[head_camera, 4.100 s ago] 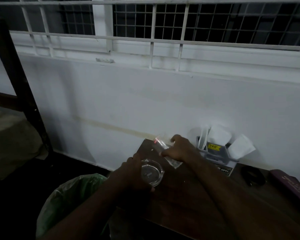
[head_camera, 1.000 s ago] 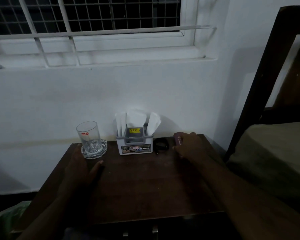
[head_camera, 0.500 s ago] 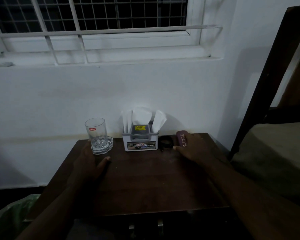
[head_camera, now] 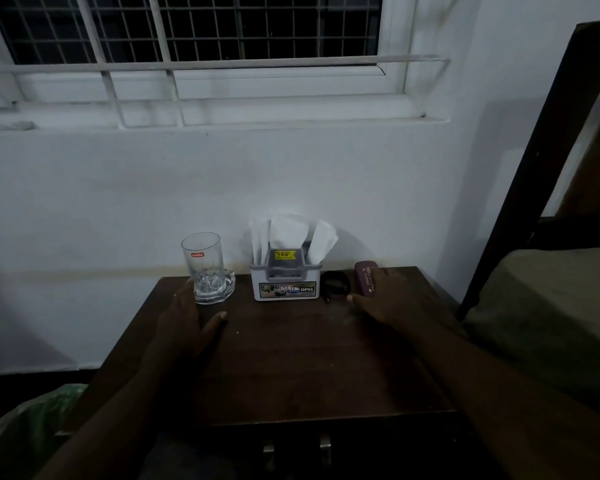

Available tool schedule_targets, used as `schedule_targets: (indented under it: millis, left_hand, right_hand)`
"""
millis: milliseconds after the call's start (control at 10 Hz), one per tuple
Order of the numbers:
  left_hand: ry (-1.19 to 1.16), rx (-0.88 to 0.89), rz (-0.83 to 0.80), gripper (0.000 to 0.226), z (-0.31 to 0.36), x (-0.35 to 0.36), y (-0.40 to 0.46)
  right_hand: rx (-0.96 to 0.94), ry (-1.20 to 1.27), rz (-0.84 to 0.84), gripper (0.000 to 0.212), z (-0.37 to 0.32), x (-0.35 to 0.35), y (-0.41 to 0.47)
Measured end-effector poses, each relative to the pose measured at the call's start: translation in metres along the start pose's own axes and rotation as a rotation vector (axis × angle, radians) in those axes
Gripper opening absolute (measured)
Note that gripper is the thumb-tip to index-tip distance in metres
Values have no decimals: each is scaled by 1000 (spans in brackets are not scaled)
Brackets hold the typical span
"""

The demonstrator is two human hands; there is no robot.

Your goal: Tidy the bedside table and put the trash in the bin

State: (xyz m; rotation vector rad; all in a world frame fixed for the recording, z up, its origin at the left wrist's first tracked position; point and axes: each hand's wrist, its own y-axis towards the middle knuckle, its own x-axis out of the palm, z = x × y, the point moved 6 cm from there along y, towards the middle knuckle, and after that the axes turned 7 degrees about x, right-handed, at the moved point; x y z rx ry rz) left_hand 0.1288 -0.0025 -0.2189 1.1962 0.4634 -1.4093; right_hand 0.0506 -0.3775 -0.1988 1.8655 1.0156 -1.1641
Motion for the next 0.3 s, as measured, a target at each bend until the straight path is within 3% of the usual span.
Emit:
schedule_targets:
  millis: [200,300]
  left_hand:
    - [42,11,2,96,2,-2,-5]
    - [121,14,10,99,4,-1,-6]
  right_hand:
    - [-69,-119,116,81,-16,-3,-10]
    - [-89,-228,144,95,-26,2,-17]
